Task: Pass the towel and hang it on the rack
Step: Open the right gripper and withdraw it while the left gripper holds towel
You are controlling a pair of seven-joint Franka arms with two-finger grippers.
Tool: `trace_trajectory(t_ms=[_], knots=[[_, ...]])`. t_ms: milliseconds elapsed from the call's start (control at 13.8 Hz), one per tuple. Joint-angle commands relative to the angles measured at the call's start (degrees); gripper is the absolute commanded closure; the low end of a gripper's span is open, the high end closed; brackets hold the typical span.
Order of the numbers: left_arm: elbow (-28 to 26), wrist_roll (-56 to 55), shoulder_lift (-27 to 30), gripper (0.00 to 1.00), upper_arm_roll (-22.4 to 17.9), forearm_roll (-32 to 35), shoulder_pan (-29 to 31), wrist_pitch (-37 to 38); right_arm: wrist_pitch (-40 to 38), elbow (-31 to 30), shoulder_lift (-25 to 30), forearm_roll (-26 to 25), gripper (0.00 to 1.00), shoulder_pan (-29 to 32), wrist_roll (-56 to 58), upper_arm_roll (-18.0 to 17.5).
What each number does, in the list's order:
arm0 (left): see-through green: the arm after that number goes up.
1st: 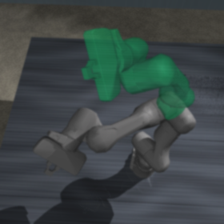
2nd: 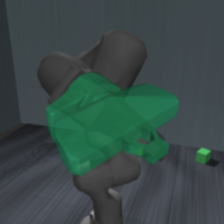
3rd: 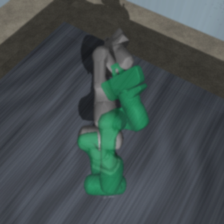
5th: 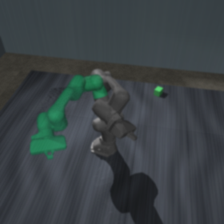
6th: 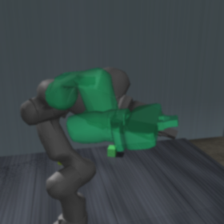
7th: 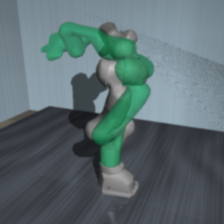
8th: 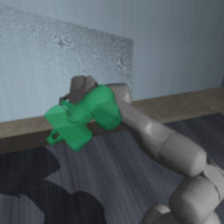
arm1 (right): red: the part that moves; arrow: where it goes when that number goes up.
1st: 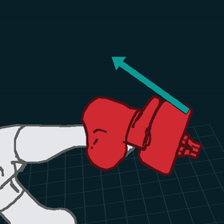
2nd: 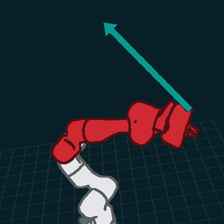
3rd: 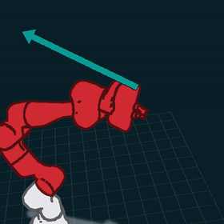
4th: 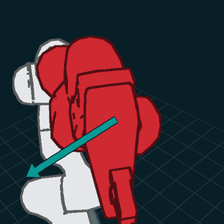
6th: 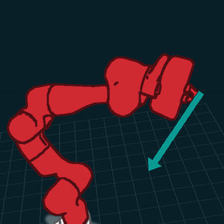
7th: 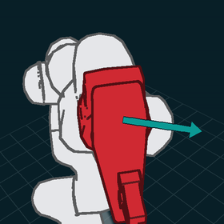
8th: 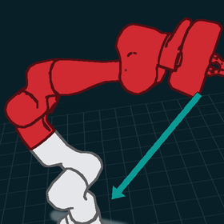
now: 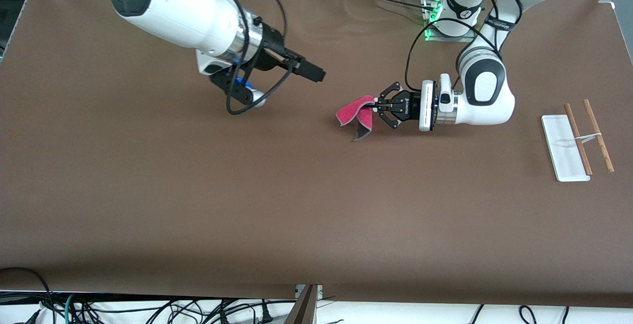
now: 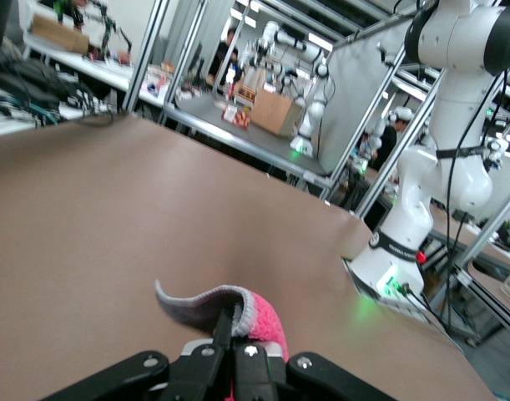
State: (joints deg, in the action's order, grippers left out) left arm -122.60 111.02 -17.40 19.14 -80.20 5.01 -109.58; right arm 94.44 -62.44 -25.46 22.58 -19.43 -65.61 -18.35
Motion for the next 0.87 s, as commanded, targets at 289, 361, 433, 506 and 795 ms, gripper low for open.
trace_trajectory(t_ms=[289,361,433,506,795], knots=[[16.8,-21.4,0.2,1.00,0.1,36.9,9.6,9.2,-16.2,-1.4,6.6,-7.3,0.00,3.8,31.0,8.9],[18.1,-23.3,-0.1,1.00,-0.1,41.6,10.5,11.3,-17.8,-1.7,7.3,-8.9,0.00,3.8,34.4,10.7],[19.1,-25.4,-0.8,1.00,-0.3,46.4,11.8,12.4,-18.6,-3.0,8.2,-11.7,0.00,3.8,37.2,11.0],[20.1,-27.2,-1.2,1.00,-0.3,51.3,12.9,14.0,-18.6,-4.8,9.2,-14.3,0.00,3.8,39.2,11.1],[27.3,-29.8,-2.6,1.00,-1.3,67.9,19.3,21.9,-18.1,-8.1,10.3,-18.0,0.00,3.8,49.1,15.1]])
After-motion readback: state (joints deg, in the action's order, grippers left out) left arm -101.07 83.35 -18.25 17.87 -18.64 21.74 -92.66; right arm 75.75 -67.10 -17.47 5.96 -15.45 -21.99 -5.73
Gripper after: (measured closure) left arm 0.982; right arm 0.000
